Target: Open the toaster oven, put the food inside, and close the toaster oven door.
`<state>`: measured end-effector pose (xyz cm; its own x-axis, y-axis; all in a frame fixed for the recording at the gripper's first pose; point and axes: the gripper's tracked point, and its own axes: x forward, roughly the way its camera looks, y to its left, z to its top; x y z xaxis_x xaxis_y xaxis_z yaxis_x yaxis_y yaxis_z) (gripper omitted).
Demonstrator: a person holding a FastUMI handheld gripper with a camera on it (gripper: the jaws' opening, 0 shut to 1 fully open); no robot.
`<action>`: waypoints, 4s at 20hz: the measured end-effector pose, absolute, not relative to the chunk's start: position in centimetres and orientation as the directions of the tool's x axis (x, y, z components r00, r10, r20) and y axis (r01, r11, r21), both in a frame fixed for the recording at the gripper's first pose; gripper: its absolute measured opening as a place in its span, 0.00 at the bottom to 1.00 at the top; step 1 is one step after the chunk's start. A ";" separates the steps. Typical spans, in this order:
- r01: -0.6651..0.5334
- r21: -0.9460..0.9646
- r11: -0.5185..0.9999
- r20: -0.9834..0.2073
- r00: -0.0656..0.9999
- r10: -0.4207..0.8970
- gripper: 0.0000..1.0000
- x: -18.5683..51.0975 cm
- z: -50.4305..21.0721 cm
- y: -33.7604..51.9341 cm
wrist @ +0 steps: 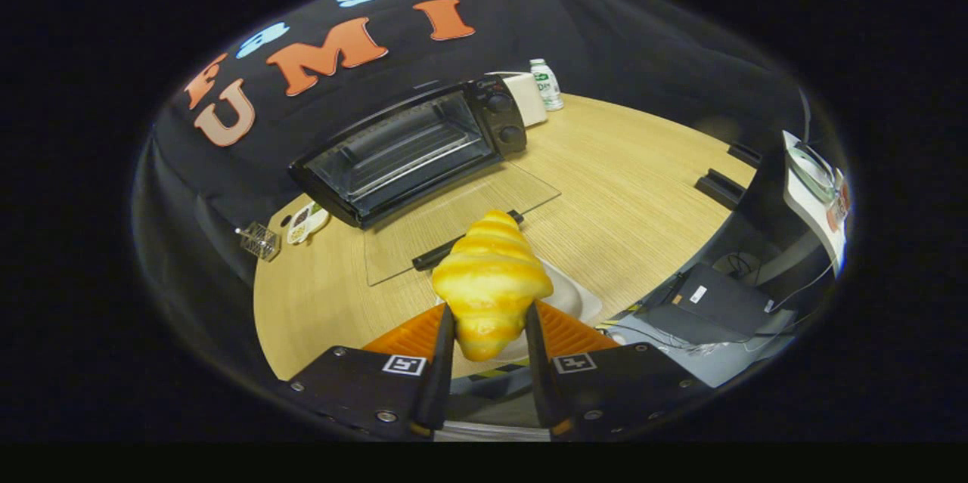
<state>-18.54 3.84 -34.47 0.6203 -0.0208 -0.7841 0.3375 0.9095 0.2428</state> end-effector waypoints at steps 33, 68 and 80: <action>0.118 0.837 0.534 -0.415 0.773 0.479 0.46 3.8 -33.4 14.7; 0.050 0.657 0.752 -0.425 0.849 0.315 0.96 -1.5 -32.5 8.8; 0.030 0.231 0.972 -0.646 0.752 0.131 0.99 -9.1 -39.0 4.9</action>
<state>-9.09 4.95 -39.02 0.7521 0.1307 -0.6460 0.0296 0.9725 0.2311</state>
